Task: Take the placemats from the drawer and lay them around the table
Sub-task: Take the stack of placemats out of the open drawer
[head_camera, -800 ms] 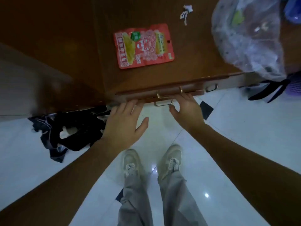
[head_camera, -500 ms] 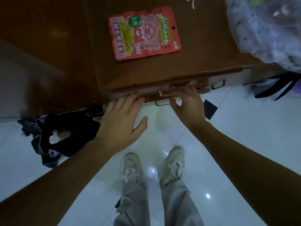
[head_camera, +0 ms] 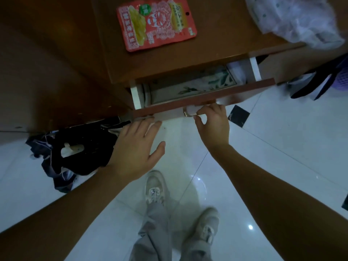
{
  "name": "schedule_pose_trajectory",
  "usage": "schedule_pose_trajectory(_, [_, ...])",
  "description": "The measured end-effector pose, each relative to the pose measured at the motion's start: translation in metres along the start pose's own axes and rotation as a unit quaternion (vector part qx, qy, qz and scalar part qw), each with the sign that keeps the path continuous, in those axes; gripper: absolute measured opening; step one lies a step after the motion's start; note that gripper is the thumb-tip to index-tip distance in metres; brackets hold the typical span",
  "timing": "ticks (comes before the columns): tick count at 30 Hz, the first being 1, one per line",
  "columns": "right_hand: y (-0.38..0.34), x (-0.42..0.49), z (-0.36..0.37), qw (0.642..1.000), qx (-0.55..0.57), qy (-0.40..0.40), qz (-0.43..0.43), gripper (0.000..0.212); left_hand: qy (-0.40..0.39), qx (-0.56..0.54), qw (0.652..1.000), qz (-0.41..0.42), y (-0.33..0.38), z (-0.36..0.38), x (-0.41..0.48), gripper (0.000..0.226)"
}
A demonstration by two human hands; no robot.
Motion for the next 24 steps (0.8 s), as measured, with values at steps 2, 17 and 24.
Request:
schedule_pose_trajectory(2, [0.006, -0.015, -0.001, 1.000, 0.012, -0.009, 0.002, 0.010, -0.004, -0.001, 1.000, -0.029, 0.000, 0.008, -0.016, 0.060])
schedule_pose_trajectory(17, [0.046, -0.148, -0.019, 0.985, -0.053, -0.160, -0.047, 0.034, -0.031, -0.028, 0.990, -0.131, 0.074, 0.063, -0.150, 0.062])
schedule_pose_trajectory(24, [0.048, -0.178, -0.022, 0.973, -0.088, -0.207, -0.050, 0.045, -0.033, -0.028, 0.991, -0.126, 0.092, 0.070, -0.168, 0.063])
Point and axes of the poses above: each hand's wrist, its own x-axis towards the middle knuckle, its own z-axis out of the palm, y = z × x, the point moved 10 cm from there along x, towards the middle knuckle, and after that the axes turned 2 degrees about z, right-handed, at the moved point
